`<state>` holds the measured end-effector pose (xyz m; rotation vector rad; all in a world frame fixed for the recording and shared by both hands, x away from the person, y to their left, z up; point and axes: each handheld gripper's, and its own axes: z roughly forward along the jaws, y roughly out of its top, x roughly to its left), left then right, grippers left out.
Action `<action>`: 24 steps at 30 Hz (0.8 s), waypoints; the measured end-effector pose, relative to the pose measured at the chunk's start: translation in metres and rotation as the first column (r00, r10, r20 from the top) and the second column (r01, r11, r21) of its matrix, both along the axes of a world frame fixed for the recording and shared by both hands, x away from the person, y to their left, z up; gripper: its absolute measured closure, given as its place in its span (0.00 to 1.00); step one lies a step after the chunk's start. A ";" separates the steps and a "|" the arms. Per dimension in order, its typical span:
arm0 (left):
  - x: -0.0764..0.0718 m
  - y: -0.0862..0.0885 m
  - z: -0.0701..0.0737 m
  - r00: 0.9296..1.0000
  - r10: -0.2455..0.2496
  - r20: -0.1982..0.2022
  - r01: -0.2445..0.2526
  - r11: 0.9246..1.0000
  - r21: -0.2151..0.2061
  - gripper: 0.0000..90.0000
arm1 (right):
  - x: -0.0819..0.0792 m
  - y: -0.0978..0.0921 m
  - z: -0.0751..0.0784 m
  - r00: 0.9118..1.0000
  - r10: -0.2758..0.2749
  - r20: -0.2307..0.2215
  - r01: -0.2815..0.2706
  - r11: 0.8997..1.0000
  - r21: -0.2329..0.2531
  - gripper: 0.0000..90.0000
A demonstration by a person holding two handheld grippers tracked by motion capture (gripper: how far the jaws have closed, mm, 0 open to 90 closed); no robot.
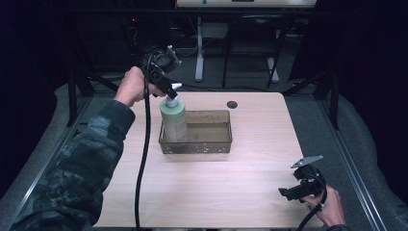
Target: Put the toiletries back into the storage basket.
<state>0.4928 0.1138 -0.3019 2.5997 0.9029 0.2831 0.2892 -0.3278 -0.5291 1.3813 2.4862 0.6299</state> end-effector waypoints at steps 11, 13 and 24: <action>-0.001 0.001 -0.005 1.000 -0.006 -0.010 0.006 1.000 0.013 0.70 | 0.000 0.001 0.001 1.000 0.000 0.000 0.000 1.000 0.005 0.02; -0.001 0.002 -0.006 1.000 -0.004 -0.009 0.004 1.000 0.014 0.70 | 0.000 0.000 0.001 1.000 0.001 0.003 -0.001 1.000 0.002 0.02; -0.003 0.004 -0.008 1.000 -0.006 -0.021 0.006 1.000 0.028 0.70 | -0.002 0.002 0.001 1.000 0.005 0.000 -0.005 1.000 0.009 0.02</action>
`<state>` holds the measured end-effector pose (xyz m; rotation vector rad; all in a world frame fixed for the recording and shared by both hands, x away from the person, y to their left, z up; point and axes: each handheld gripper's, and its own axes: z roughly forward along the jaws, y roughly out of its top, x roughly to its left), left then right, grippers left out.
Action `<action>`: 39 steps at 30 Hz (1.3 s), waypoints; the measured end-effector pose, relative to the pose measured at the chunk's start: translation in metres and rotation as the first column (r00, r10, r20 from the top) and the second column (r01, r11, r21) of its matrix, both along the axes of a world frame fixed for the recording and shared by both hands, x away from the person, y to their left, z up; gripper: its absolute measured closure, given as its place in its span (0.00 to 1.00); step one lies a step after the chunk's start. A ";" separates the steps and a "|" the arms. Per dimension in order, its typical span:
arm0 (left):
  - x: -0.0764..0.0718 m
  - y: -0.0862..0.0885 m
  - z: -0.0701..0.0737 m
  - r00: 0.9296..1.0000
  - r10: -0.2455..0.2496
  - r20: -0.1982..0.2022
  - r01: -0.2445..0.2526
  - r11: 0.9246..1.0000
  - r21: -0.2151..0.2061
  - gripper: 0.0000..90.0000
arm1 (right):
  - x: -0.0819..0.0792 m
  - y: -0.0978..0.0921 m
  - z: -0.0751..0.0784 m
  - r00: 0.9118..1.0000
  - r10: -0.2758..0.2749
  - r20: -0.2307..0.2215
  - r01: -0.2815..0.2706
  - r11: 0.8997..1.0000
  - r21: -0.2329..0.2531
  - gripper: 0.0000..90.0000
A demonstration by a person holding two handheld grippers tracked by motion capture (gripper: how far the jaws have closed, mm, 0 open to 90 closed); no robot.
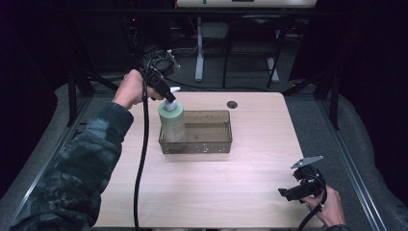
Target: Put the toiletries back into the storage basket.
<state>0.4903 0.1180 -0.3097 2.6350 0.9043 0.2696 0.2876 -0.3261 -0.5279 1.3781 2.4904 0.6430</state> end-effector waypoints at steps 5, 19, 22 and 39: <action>0.001 0.003 -0.003 1.000 0.005 0.000 -0.005 1.000 -0.003 0.70 | 0.000 0.001 0.000 1.000 0.003 0.004 -0.003 1.000 -0.001 0.02; 0.001 -0.002 -0.012 1.000 -0.010 -0.003 0.010 0.999 0.040 0.70 | -0.001 0.001 0.000 1.000 0.010 -0.001 -0.010 1.000 0.005 0.02; 0.002 -0.001 -0.013 1.000 -0.007 -0.005 0.007 0.998 0.058 0.70 | -0.001 -0.001 0.000 1.000 0.012 0.000 -0.012 1.000 -0.002 0.02; 0.002 0.007 -0.015 0.999 -0.010 -0.032 0.011 0.998 0.058 0.70 | -0.001 0.001 -0.001 1.000 0.013 -0.004 -0.013 1.000 0.006 0.02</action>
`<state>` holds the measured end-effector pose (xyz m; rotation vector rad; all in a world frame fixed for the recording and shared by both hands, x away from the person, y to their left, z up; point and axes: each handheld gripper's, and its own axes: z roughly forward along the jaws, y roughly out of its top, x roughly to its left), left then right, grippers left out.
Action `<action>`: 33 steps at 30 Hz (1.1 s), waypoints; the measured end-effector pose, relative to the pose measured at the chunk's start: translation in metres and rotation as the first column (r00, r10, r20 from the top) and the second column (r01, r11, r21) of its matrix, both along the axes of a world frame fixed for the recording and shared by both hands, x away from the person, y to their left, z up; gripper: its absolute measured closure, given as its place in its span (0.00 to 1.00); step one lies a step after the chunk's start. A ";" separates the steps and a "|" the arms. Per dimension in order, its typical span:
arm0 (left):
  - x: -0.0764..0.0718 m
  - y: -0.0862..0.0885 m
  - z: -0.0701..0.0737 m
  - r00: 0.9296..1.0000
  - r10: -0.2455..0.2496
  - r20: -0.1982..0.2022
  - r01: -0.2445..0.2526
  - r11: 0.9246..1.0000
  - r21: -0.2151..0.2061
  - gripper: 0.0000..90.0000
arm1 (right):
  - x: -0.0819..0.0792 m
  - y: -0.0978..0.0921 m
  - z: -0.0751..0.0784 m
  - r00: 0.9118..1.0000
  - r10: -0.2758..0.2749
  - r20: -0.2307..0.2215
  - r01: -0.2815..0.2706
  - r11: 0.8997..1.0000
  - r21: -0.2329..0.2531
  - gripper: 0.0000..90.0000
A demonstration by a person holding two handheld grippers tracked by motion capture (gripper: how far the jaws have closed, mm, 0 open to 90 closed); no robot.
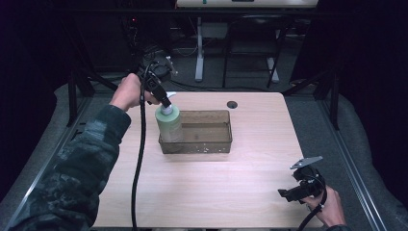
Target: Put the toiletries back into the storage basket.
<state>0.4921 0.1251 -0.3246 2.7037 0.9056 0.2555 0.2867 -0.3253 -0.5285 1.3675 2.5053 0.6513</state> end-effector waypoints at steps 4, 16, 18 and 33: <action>0.000 0.001 -0.003 1.000 0.001 -0.005 -0.001 1.000 -0.010 0.70 | 0.000 -0.001 0.001 1.000 0.000 0.003 0.000 1.000 -0.004 0.02; 0.001 0.011 -0.006 1.000 0.010 -0.014 -0.012 0.994 -0.107 0.69 | -0.001 -0.001 0.002 1.000 -0.003 0.008 0.003 1.000 -0.007 0.02; 0.001 0.015 -0.007 1.000 0.019 -0.018 -0.021 0.989 -0.144 0.69 | -0.001 -0.001 0.002 1.000 -0.004 0.010 0.004 1.000 -0.008 0.02; -0.013 0.029 0.004 0.995 0.077 0.060 -0.061 0.969 -0.241 0.17 | -0.001 -0.001 0.002 1.000 -0.006 0.012 0.006 1.000 -0.008 0.02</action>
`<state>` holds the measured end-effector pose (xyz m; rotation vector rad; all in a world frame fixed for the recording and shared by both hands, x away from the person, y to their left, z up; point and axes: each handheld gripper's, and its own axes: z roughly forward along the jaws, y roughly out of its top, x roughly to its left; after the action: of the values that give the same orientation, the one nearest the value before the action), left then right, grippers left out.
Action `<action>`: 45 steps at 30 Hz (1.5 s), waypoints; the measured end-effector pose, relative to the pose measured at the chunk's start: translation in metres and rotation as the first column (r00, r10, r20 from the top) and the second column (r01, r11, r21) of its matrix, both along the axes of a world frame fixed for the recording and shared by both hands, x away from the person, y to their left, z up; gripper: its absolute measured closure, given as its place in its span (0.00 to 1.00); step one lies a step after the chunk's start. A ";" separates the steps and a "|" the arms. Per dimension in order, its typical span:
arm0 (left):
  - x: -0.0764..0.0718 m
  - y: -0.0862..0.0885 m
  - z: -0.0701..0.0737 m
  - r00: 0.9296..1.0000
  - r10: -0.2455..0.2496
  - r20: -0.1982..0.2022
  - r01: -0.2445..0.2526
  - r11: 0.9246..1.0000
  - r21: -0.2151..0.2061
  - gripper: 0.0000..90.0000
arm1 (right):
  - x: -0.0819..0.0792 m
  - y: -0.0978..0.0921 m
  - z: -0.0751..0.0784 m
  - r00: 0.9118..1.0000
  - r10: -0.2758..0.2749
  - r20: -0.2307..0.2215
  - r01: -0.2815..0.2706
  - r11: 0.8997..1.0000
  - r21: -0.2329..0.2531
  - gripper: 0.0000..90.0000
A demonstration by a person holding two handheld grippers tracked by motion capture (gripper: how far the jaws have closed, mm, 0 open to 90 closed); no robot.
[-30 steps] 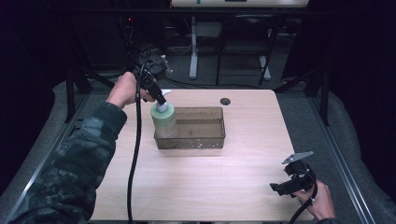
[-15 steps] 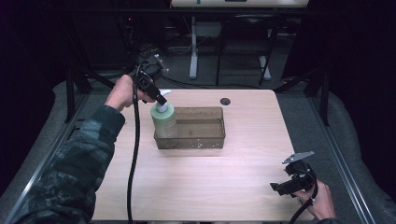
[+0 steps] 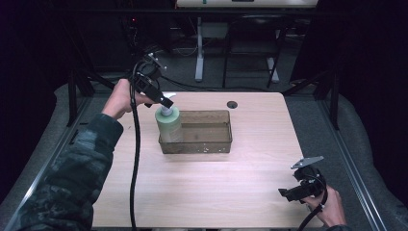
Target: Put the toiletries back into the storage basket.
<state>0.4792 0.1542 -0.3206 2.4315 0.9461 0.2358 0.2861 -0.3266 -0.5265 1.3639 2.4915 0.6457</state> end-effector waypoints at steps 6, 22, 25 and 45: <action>-0.014 0.006 0.004 0.998 0.016 0.066 -0.018 1.000 0.026 0.11 | 0.000 0.000 0.000 1.000 -0.002 0.001 0.002 1.000 0.005 0.02; -0.054 0.033 -0.003 0.990 0.037 0.138 -0.038 0.999 0.003 0.00 | 0.000 0.000 0.001 1.000 -0.005 0.001 0.005 1.000 0.009 0.02; -0.061 0.037 -0.008 0.988 0.040 0.146 -0.040 0.999 -0.003 0.00 | -0.001 0.000 0.001 1.000 -0.009 0.003 0.009 1.000 0.014 0.02; -0.104 0.067 -0.054 0.987 0.078 0.139 -0.071 0.996 -0.057 0.00 | -0.001 -0.002 0.002 1.000 -0.014 0.002 0.013 1.000 0.017 0.02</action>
<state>0.3752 0.2209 -0.3744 2.3009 0.9689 0.3995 0.2854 -0.3283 -0.5249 1.3838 2.4783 0.6664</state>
